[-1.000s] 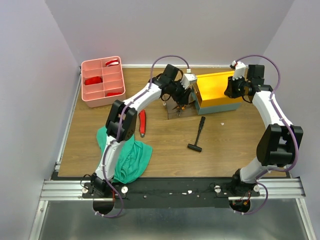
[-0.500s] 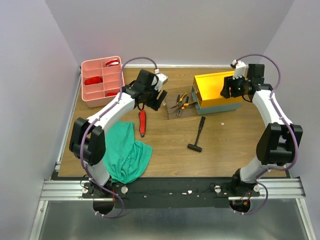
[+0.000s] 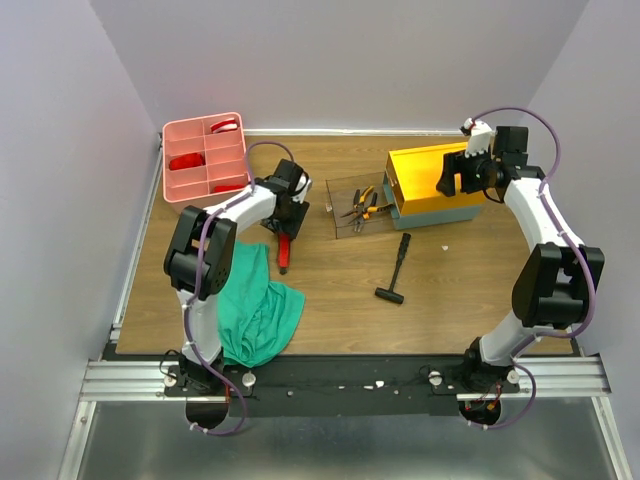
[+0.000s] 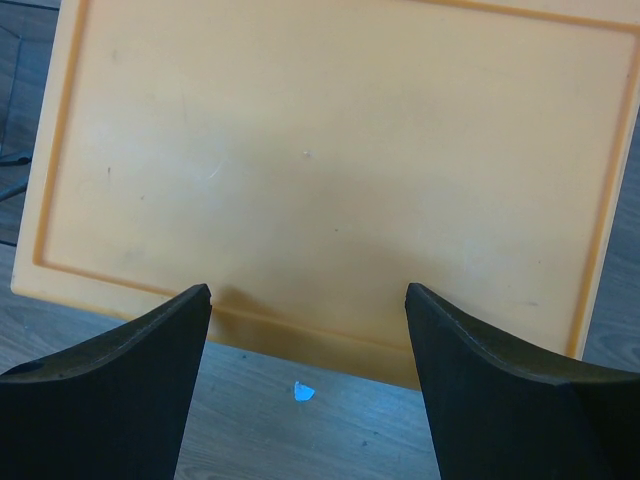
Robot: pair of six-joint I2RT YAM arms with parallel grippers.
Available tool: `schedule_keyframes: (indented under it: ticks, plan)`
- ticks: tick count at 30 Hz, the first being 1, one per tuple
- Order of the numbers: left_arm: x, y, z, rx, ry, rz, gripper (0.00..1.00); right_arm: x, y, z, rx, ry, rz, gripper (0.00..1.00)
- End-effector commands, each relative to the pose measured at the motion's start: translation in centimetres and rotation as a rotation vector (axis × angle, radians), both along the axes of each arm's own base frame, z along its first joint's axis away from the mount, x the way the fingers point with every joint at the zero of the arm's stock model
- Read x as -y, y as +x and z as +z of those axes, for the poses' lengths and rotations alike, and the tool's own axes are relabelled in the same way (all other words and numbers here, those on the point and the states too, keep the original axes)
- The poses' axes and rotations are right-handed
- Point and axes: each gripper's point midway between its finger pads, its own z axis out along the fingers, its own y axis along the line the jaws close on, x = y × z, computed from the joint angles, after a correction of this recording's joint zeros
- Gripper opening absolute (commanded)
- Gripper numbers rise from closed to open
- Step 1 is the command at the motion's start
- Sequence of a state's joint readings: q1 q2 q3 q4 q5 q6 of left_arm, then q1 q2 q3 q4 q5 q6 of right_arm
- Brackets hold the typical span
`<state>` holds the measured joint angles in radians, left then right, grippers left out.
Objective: Sort the tools into containers
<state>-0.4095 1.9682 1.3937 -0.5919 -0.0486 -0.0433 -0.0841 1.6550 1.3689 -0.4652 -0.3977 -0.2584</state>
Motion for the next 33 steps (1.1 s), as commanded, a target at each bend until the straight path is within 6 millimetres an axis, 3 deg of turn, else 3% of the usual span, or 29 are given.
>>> schedule_keyframes:
  ticks: [1, 4, 6, 11, 12, 14, 15, 16, 17, 18, 19, 20, 21, 23, 24, 26, 27, 29, 30, 33]
  plan:
    - [1.5, 0.0, -0.2, -0.042, -0.067, -0.027, 0.49, -0.3, -0.6, 1.2, 0.003, 0.0, 0.001, 0.86]
    - [2.6, -0.5, 1.0, -0.055, -0.129, -0.061, 0.2, 0.0, -0.9, 2.1, 0.033, -0.021, 0.001, 0.86]
    - [2.9, -0.1, 2.9, -0.024, -0.149, -0.068, 0.0, 0.2, -1.2, 2.1, 0.035, -0.037, -0.003, 0.86]
    - [5.1, 3.7, 9.6, 0.157, -0.269, -0.097, 0.0, -0.7, -2.9, 2.9, 0.006, 0.005, 0.017, 0.86]
    - [6.7, 5.0, 12.4, 0.206, -0.349, -0.126, 0.0, -0.7, -3.0, 2.9, 0.004, 0.009, 0.016, 0.86]
    - [8.7, 6.5, 14.4, 0.237, -0.453, -0.153, 0.0, -0.5, -3.2, 2.9, 0.006, -0.003, 0.014, 0.86]
    - [10.0, 7.7, 16.9, 0.286, -0.506, -0.179, 0.0, -0.1, -3.1, 2.9, 0.01, -0.025, 0.003, 0.86]
    - [11.1, 7.9, 17.8, 0.286, -0.559, -0.208, 0.0, 0.2, -3.0, 3.0, 0.016, -0.044, -0.001, 0.86]
    - [11.6, 8.4, 16.6, 0.243, -0.568, -0.173, 0.0, 0.5, -3.1, 3.0, 0.018, -0.072, 0.004, 0.86]
    - [12.0, 9.7, 18.9, 0.285, -0.578, -0.154, 0.0, 1.2, -3.1, 3.2, 0.021, -0.104, -0.012, 0.86]
    - [12.1, 9.9, 19.0, 0.266, -0.583, -0.135, 0.04, 1.4, -2.9, 3.9, 0.033, -0.118, -0.014, 0.86]
    - [12.1, 9.9, 19.1, 0.258, -0.579, -0.126, 0.18, 1.6, -3.2, 3.9, 0.024, -0.14, -0.003, 0.87]
    - [11.7, 9.7, 18.6, 0.26, -0.559, -0.135, 0.39, 1.7, -3.3, 4.2, 0.03, -0.153, 0.0, 0.87]
    - [10.4, 9.0, 18.0, 0.279, -0.501, -0.113, 0.52, 1.8, -3.3, 4.0, 0.029, -0.163, 0.009, 0.87]
    - [9.5, 8.1, 15.5, 0.236, -0.448, -0.112, 0.59, 1.9, -3.3, 3.5, 0.023, -0.161, -0.001, 0.87]
    - [7.6, 7.1, 14.1, 0.221, -0.362, -0.083, 0.61, 1.5, -3.4, 2.7, 0.006, -0.123, -0.017, 0.87]
    - [6.6, 5.6, 11.7, 0.173, -0.308, -0.089, 0.66, 0.6, -3.6, 2.7, 0.006, -0.085, 0.012, 0.87]
    - [5.2, 4.5, 10.8, 0.187, -0.209, -0.166, 0.73, -0.1, -3.8, 2.6, -0.004, -0.045, 0.023, 0.87]
    - [4.4, 3.2, 9.3, 0.148, -0.148, -0.185, 0.74, -0.6, -3.8, 2.5, -0.015, -0.017, 0.035, 0.87]
    - [2.3, 2.3, 7.7, 0.137, -0.044, -0.209, 0.75, -1.2, -3.4, 2.5, -0.032, 0.031, 0.038, 0.88]
